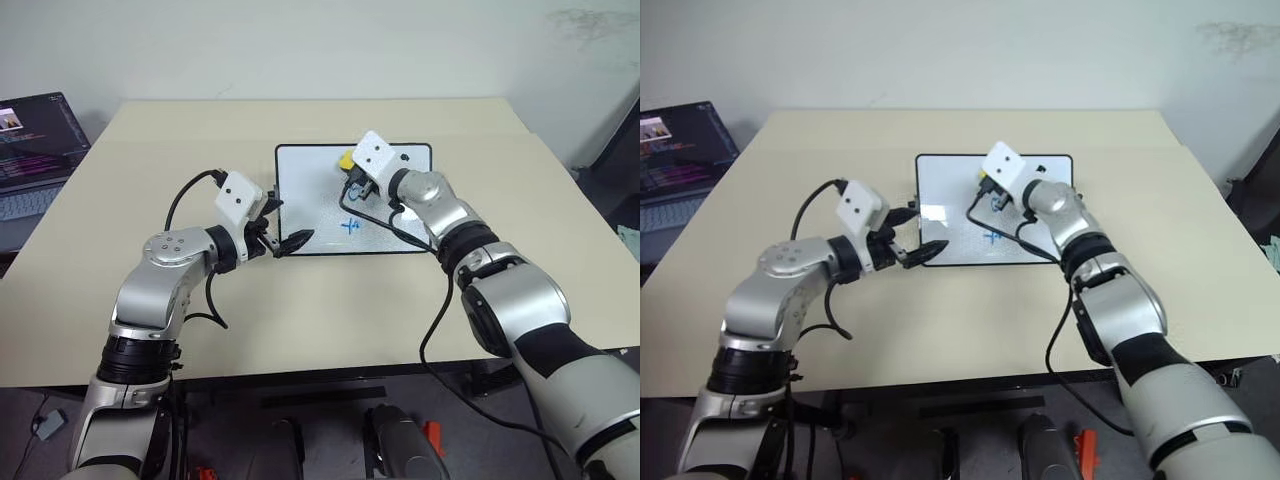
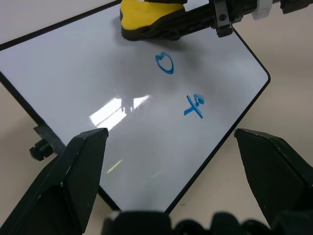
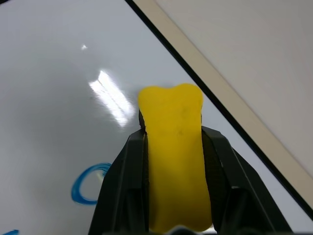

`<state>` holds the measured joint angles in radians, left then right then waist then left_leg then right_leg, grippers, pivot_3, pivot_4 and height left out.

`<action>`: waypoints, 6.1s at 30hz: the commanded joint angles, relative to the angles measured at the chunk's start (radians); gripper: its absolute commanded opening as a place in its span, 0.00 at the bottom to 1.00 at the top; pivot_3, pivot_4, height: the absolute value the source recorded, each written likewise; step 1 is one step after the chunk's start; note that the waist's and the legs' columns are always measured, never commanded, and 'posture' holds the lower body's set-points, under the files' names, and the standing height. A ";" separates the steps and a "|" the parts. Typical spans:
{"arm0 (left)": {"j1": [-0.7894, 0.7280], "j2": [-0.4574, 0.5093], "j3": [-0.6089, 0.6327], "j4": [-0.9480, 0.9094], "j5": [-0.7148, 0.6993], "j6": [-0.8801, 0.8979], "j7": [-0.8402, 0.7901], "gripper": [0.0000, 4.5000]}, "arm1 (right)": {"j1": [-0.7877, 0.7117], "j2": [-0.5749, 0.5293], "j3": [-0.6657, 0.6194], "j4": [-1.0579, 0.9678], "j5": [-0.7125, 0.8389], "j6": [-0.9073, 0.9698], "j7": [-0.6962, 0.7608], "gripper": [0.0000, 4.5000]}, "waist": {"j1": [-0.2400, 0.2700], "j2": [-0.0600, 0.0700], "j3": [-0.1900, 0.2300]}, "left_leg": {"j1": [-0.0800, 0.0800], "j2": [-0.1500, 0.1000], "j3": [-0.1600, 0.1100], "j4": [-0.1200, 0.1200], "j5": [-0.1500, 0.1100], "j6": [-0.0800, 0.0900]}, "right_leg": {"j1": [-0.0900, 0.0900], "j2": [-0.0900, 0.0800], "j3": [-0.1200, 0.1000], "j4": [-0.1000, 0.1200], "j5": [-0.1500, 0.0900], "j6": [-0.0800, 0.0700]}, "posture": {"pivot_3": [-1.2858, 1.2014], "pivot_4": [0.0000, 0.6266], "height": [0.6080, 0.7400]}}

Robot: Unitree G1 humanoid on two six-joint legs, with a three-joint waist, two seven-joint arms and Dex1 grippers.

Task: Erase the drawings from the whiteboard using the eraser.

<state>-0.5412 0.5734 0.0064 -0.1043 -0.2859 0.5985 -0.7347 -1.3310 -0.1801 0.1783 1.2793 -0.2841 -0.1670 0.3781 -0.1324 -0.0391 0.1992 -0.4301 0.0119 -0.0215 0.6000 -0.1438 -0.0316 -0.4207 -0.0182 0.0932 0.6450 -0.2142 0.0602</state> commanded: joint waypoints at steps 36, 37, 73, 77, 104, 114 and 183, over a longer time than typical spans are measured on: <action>-0.033 0.000 -0.011 0.006 0.008 -0.044 -0.012 1.00 | -0.079 0.006 -0.025 0.008 0.007 0.031 -0.035 0.24 | 0.010 0.000 0.000 | -0.002 0.000 -0.002 -0.006 0.000 0.000 | -0.003 0.000 -0.003 -0.001 -0.002 -0.002 | 0.52 0.24 1.00; -0.035 -0.001 -0.012 0.007 0.009 -0.045 -0.012 1.00 | -0.076 -0.011 -0.027 0.010 0.008 0.032 -0.033 0.24 | 0.014 0.000 0.000 | -0.002 0.000 -0.002 -0.006 0.000 0.000 | -0.003 0.000 -0.003 -0.001 -0.002 -0.002 | 0.52 0.24 1.00; -0.050 -0.008 -0.024 0.026 0.011 -0.058 -0.019 1.00 | -0.067 0.055 0.019 -0.003 -0.018 0.028 -0.024 0.24 | 0.000 0.000 0.000 | 0.000 0.000 -0.002 -0.006 0.000 0.000 | -0.002 0.000 -0.003 0.000 -0.002 -0.001 | 0.52 0.24 1.00; -0.061 -0.014 -0.032 0.041 0.015 -0.064 -0.022 1.00 | -0.065 -0.008 0.011 0.007 -0.019 0.045 -0.042 0.24 | 0.015 0.000 0.000 | 0.000 0.000 -0.002 -0.006 0.000 0.000 | -0.001 0.000 -0.004 0.000 -0.003 -0.002 | 0.52 0.24 1.00; -0.066 0.063 -0.012 0.032 0.017 -0.073 -0.068 1.00 | 0.090 -0.225 0.012 -0.343 0.042 0.013 0.366 0.24 | 0.027 0.000 0.000 | -0.001 0.000 -0.002 -0.006 0.000 0.000 | -0.002 0.000 -0.004 0.000 -0.002 0.002 | 0.52 0.24 1.00; -0.073 0.138 -0.019 0.012 0.021 -0.081 -0.118 1.00 | 0.226 -0.337 0.025 -0.589 0.022 0.094 0.422 0.24 | 0.034 0.000 0.000 | -0.001 0.000 -0.001 -0.006 0.000 0.000 | -0.003 0.000 -0.003 0.001 -0.004 -0.002 | 0.52 0.24 1.00; -0.082 0.180 -0.030 0.003 0.039 -0.093 -0.177 1.00 | 0.334 -0.503 0.031 -0.958 0.127 0.248 0.700 0.24 | 0.048 0.000 0.000 | -0.001 0.000 0.000 -0.005 0.000 -0.001 | -0.003 0.000 -0.003 0.001 -0.004 -0.002 | 0.52 0.24 1.00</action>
<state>-0.6042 0.7444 -0.0351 -0.0654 -0.2464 0.5182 -0.9086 -0.9706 -0.6573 0.2195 0.3660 -0.1717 0.0734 1.0626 -0.0847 -0.0390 0.1994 -0.4313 0.0123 -0.0217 0.5954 -0.1439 -0.0320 -0.4235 -0.0186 0.0898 0.6458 -0.2183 0.0584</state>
